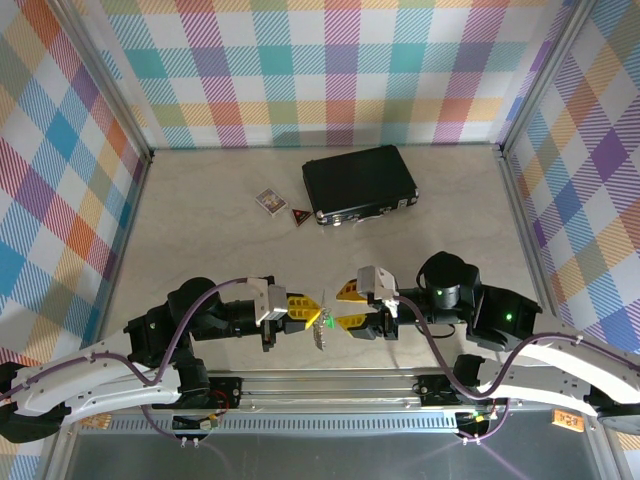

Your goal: Put the keys on the keyring

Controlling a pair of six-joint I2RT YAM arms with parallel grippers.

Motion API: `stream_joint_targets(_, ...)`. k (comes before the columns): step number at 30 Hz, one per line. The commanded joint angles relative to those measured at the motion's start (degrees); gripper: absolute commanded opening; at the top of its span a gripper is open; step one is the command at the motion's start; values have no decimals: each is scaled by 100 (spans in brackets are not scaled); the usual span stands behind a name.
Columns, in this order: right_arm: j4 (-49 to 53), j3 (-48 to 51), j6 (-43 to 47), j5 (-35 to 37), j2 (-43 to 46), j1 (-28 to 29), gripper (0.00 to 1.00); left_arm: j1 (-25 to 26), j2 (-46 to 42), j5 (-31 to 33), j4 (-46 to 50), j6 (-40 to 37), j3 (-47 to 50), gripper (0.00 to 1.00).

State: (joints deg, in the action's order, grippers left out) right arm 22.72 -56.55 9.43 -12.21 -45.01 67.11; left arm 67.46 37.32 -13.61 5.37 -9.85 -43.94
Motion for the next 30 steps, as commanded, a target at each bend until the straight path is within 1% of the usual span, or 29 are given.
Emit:
stream_joint_targets(1, -309, -11, -29, -328, -63, 30, 41, 1, -32, -237, -380, 73, 9, 0)
stream_joint_targets(7, -486, 22, -46, -498, -170, 30, 37, 3, -24, -283, -356, 94, 14, 0)
stream_joint_targets(16, -726, 136, -63, -607, -253, 29, 22, 3, -12, -318, -427, 114, 41, 0)
stream_joint_targets(27, -792, 206, -73, -582, -332, 29, 16, 1, 19, -393, -485, 158, 57, 0)
stream_joint_targets(30, -784, 224, -65, -538, -317, 31, 12, -1, 21, -406, -492, 162, 71, 0)
